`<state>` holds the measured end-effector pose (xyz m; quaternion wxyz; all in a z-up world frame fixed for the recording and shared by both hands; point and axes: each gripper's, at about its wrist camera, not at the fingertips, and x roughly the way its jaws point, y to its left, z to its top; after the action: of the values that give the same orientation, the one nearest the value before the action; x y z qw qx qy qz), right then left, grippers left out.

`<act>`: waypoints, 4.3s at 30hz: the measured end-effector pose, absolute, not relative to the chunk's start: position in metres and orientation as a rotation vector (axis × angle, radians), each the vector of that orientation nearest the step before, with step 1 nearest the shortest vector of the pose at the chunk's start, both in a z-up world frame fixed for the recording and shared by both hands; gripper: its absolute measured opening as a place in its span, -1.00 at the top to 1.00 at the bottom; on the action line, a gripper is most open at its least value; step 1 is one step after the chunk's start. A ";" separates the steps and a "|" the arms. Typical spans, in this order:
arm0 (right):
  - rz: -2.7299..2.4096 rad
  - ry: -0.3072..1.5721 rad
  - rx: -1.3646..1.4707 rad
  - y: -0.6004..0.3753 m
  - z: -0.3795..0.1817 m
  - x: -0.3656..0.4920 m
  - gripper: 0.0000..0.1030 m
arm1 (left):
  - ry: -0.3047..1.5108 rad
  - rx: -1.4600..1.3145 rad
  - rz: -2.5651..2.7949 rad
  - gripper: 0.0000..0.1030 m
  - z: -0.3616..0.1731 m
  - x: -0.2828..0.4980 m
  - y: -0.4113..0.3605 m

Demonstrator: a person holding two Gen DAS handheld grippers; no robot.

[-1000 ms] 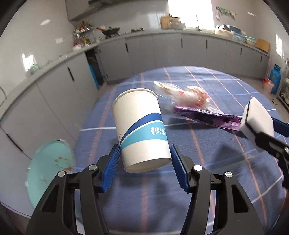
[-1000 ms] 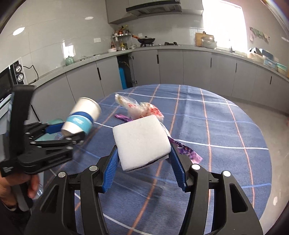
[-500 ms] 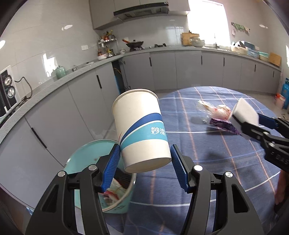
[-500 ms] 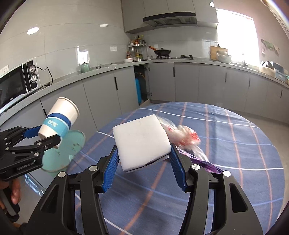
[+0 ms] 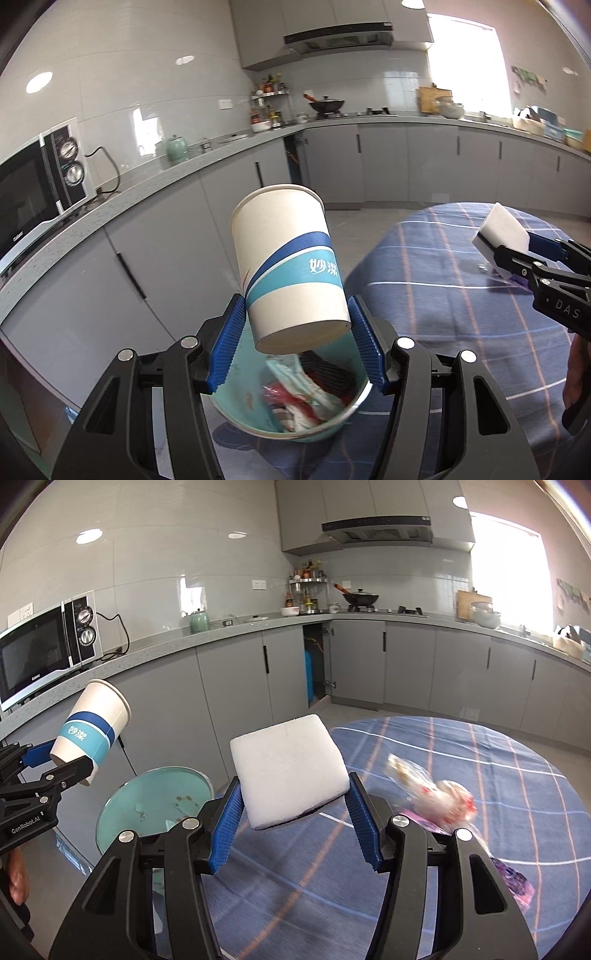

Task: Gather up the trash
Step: 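Carry the paper cup and white sponge over the teal bin with both tools, then open both tools over the teal bin to drop the cup and sponge, then move both open tools back toward the plastic bag and purple wrapper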

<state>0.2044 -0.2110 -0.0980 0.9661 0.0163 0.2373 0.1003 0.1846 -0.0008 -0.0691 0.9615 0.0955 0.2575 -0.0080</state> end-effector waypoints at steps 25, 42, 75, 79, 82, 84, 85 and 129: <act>0.296 0.505 -0.036 -0.133 -0.101 0.236 -0.08 | 0.531 0.167 0.073 -0.05 -0.080 0.194 0.055; 0.339 0.514 -0.063 -0.105 -0.104 0.244 -0.08 | 0.516 0.130 0.100 -0.05 -0.075 0.197 0.067; 0.362 0.558 -0.105 -0.078 -0.122 0.261 -0.08 | 0.526 0.106 0.120 -0.05 -0.073 0.204 0.076; 0.367 0.562 -0.107 -0.078 -0.124 0.261 -0.08 | 0.526 0.105 0.113 -0.05 -0.074 0.204 0.075; 0.382 0.564 -0.109 -0.076 -0.124 0.261 -0.08 | 0.528 0.106 0.109 -0.05 -0.074 0.204 0.074; 0.389 0.563 -0.114 -0.074 -0.124 0.261 -0.08 | 0.529 0.103 0.103 -0.05 -0.074 0.204 0.073; 0.397 0.564 -0.115 -0.073 -0.125 0.261 -0.09 | 0.528 0.105 0.102 -0.05 -0.074 0.204 0.073; 0.313 0.558 -0.065 -0.150 -0.118 0.226 -0.40 | 0.512 0.212 0.072 -0.65 -0.074 0.195 0.025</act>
<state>0.2261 -0.1501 -0.1183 0.9487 -0.0317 0.2743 0.1540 0.1947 0.0252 -0.0738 0.9612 0.1045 0.2529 0.0354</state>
